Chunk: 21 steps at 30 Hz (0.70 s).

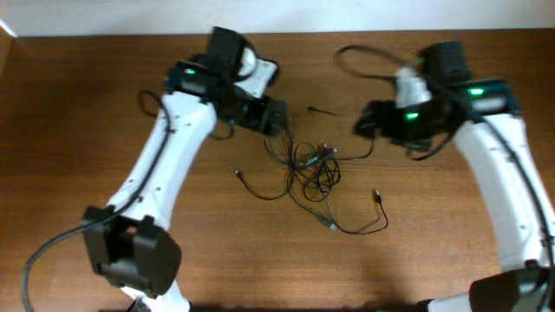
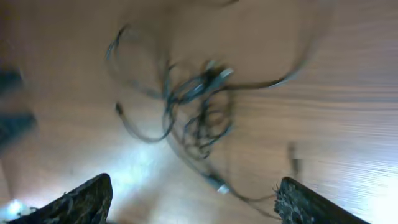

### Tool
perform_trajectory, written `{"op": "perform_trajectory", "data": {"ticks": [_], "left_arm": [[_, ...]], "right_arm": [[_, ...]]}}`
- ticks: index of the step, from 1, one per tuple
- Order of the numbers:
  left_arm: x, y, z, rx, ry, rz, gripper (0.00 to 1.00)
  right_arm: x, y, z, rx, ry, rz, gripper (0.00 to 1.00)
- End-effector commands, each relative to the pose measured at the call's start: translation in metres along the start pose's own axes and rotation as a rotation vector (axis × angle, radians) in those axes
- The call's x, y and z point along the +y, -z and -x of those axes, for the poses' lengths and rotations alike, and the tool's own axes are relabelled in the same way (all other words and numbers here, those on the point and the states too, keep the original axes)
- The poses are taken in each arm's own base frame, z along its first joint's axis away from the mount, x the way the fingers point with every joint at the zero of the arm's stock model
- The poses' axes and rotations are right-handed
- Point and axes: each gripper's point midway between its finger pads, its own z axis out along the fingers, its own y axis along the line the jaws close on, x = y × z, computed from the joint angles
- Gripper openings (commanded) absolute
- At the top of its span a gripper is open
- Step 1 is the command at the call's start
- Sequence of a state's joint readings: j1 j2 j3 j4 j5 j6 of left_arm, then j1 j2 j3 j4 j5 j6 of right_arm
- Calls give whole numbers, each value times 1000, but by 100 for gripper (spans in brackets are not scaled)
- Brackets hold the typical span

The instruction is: Untangle cables

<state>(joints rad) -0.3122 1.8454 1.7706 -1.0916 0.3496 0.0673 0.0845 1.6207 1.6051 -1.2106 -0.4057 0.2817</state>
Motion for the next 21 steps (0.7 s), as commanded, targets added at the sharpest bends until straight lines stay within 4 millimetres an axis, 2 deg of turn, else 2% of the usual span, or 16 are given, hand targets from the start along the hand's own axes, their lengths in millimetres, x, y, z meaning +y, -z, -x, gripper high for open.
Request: {"op": "perform_trajectory", "data": {"ticks": [1, 2, 3, 4, 5, 7, 8, 9, 12, 13, 17, 19, 21], "left_arm": [[-51, -65, -26, 170, -48, -114, 72], [-54, -88, -38, 233, -5, -67, 68], [-56, -102, -46, 272, 17, -33, 61], [-59, -122, -67, 359, 53, 16, 51], [-60, -128, -75, 392, 52, 19, 50], [-61, -130, -83, 427, -13, 8, 39], [-60, -129, -86, 440, -243, -44, 40], [-60, -128, -88, 446, -389, -78, 41], [-62, -127, -91, 452, -524, -126, 38], [-61, -129, -96, 462, -580, -142, 42], [-53, -144, -120, 504, -619, -163, 41], [-52, -155, -118, 466, -630, -161, 41], [-62, -160, -115, 427, -634, -205, 43]], "right_arm": [[-44, 38, 16, -84, -73, -32, 87], [-51, 39, 16, -83, -87, -42, 87], [-54, 38, 16, -81, -81, -45, 87], [-60, 36, 16, -72, -81, -68, 89], [-63, 34, 15, -64, -75, -79, 90], [-64, 31, 14, -50, -65, -81, 90], [-64, 31, 14, -50, -59, -81, 91], [-64, 31, 14, -50, -56, -81, 91], [-65, 31, 13, -45, -41, -82, 91], [-65, 31, 13, -44, -42, -82, 91], [-65, 31, 11, -38, -21, -83, 92], [-65, 31, 11, -38, -20, -83, 92], [-65, 31, 11, -38, -18, -83, 92]]}}
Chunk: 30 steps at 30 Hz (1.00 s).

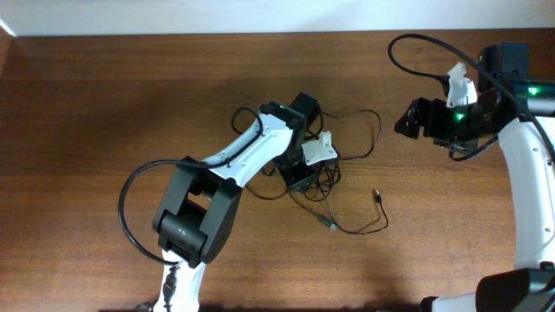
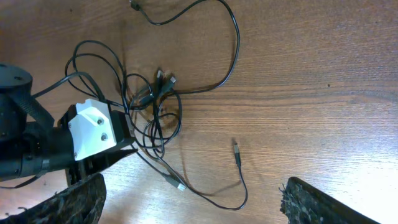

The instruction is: Untangle cables

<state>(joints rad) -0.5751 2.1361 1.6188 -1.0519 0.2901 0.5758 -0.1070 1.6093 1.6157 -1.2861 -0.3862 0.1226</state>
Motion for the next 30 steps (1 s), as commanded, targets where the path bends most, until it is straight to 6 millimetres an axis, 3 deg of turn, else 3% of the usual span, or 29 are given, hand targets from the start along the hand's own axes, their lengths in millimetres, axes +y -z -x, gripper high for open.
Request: {"op": "perform_trajectory", "data": {"ticks": [1, 4, 7, 12, 13, 14, 15, 16, 17, 18, 19, 20, 21, 23, 24, 25, 26, 29, 30], "left_arm": [[-13, -8, 13, -57, -41, -61, 44], [-15, -11, 24, -67, -86, -21, 42], [-9, -12, 21, -40, -93, 28, 42], [-25, -26, -10, 61, -111, -37, 40], [-22, -32, -14, 70, -111, -23, 35], [-20, -32, -15, 74, -111, -15, 24], [-20, -32, -13, 68, -112, -11, 5], [-19, -32, -13, 68, -112, -10, 7], [-19, -32, -13, 68, -113, -8, 18], [-18, -32, -14, 74, -114, 1, 36], [-18, -32, -13, 73, -114, -1, 44], [-20, -32, -13, 74, -120, -2, 40], [-25, -34, -12, 81, -130, -5, 1], [-27, -26, -3, 72, -110, 7, 0], [-21, -4, 12, 33, -54, 30, 0], [-15, 35, 29, -17, 0, 58, 0], [-12, 88, 48, -90, 96, 85, 0], [-49, 221, 89, -369, 114, 65, 0], [-53, 243, 93, -426, 136, 82, 0]], "right_arm": [[-2, 0, 3, -2, 12, -9, 92], [-2, 0, 2, 0, 11, -9, 92], [-2, 0, 2, 1, 11, -9, 92], [-2, 0, 2, 1, 11, -9, 92], [-2, 0, 2, 1, 11, -10, 92], [-2, 0, 2, 1, 11, -10, 92], [-2, 0, 2, 1, 11, -9, 92], [-2, 0, 2, 1, 11, -9, 92], [-2, 0, 2, 1, 11, -9, 92], [-2, 0, 2, 1, 11, -9, 92], [-2, 0, 2, 1, 11, -9, 92], [-2, 0, 2, 1, 11, -9, 93], [-2, 0, 2, 1, 11, -9, 93], [-2, 0, 3, -2, 12, -9, 93], [-2, 0, 3, -1, 12, -9, 92], [0, 0, 2, 1, 12, 5, 93], [5, 0, 2, 3, 12, 32, 93], [20, 1, 1, 8, 15, 121, 93], [30, 3, 1, 10, 27, 178, 92]]}}
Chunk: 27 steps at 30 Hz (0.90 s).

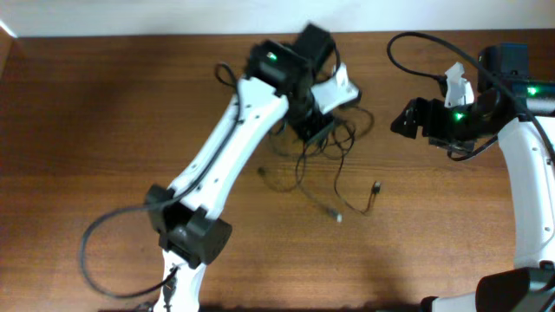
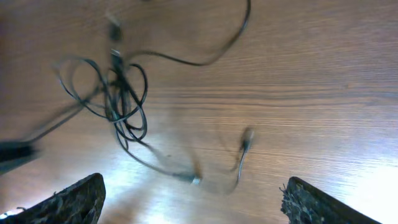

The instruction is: Untangle cables

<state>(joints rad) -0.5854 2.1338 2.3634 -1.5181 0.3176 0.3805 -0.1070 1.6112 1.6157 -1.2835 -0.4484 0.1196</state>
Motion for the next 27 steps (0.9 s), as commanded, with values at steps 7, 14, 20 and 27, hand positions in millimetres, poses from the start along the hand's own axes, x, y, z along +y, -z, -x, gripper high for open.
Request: {"op": "perform_trajectory", "data": {"ticks": [7, 14, 20, 27], "left_arm": [[-49, 138, 64, -449, 115, -96, 0], [-83, 202, 59, -612, 44, -354, 0], [-2, 293, 60, -914, 122, -52, 0], [117, 381, 19, -1142, 409, 388, 0]], "right_arm": [[75, 12, 19, -71, 146, 401, 90], [76, -36, 51, -122, 17, 216, 66], [23, -93, 45, -9, -175, 6, 4], [-31, -145, 17, 146, -215, -186, 4]]}}
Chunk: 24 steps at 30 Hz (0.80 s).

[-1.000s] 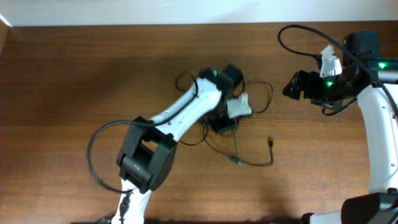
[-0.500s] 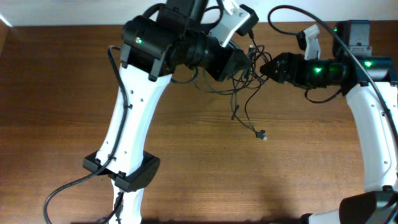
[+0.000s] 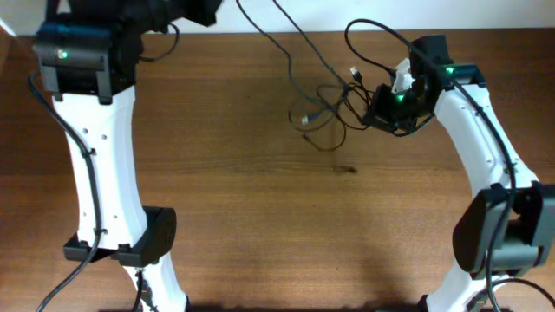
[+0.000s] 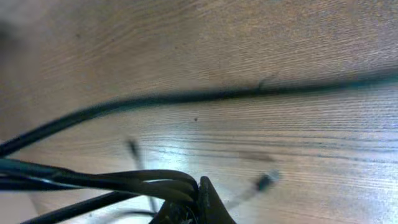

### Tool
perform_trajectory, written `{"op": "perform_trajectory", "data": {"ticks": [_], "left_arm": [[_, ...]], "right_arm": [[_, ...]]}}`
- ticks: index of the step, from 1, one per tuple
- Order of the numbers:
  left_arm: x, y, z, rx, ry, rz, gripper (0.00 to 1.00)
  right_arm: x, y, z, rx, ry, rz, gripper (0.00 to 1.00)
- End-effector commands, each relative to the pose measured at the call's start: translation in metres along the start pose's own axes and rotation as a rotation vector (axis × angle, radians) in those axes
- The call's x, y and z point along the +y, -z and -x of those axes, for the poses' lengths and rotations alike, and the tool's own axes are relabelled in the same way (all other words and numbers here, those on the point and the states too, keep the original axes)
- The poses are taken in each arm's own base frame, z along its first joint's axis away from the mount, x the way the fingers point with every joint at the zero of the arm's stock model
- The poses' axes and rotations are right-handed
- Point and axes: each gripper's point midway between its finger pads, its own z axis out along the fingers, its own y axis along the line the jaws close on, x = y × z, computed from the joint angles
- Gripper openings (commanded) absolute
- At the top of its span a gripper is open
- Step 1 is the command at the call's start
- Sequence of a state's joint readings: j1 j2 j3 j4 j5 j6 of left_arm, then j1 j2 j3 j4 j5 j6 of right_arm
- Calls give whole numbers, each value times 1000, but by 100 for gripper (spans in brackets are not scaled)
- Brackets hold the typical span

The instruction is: Untangle cables

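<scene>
The tangle of thin black cables hangs bunched over the far middle of the table, with a silver plug dangling at its left. My right gripper is shut on the tangle's right side. The right wrist view shows several black strands pinched in the right gripper. Two taut strands rise from the bundle to the top edge beside my left gripper. That gripper is raised high at the top left, and its fingers are cut off by the frame.
The brown wooden table fills the view, with a pale wall along its far edge. The white left arm stands tall at the left. The right arm reaches in from the right. Its own black lead loops above it.
My right gripper was open and apart at the right; now it is shut on the tangle's right side. The left arm has gone from over the tangle to high at the top left, strands stretched.
The tangle lay mid-table with a gripper on either side. Then my left gripper was down on it and the right stood back, open. Then the left had the bundle farther back. Now the right grips it and strands run up to the left.
</scene>
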<state>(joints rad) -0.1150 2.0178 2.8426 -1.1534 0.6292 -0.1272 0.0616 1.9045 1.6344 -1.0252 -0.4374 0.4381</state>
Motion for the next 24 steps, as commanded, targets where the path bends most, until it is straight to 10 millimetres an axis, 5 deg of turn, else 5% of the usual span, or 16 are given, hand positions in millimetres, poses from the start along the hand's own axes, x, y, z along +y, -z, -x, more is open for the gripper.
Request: {"op": "perform_trajectory", "data": {"ticks": [1, 6, 10, 11, 12, 13, 14, 15, 17, 20, 24], "left_arm": [[29, 68, 61, -241, -35, 221, 0], [50, 118, 87, -378, -44, 496, 0], [64, 129, 81, -379, 4, 596, 0], [63, 121, 65, -308, 28, 578, 0], [59, 105, 40, -201, 61, 530, 0], [48, 84, 11, -81, 102, 446, 0], [40, 67, -13, 18, 137, 387, 0], [31, 41, -59, 206, 144, 338, 0], [24, 19, -92, 342, 113, 285, 0], [-26, -13, -118, 441, -27, 9, 0], [-36, -21, -117, 430, -8, -11, 0]], "right_arm": [[-63, -37, -7, 60, -51, -212, 4], [-80, -53, -18, 88, -62, -241, 4], [-82, -56, -23, 103, -66, -239, 4], [-70, -58, -25, 125, -33, -171, 4], [-47, -57, -27, 152, 45, -45, 17], [-20, -46, -25, 160, 155, 84, 45], [-4, -33, -24, 155, 215, 138, 56], [10, -9, -25, 140, 287, 155, 69], [23, 20, -31, 121, 390, 164, 78], [62, 46, -53, 105, 486, 255, 84], [109, 17, -69, 93, 581, 256, 84]]}}
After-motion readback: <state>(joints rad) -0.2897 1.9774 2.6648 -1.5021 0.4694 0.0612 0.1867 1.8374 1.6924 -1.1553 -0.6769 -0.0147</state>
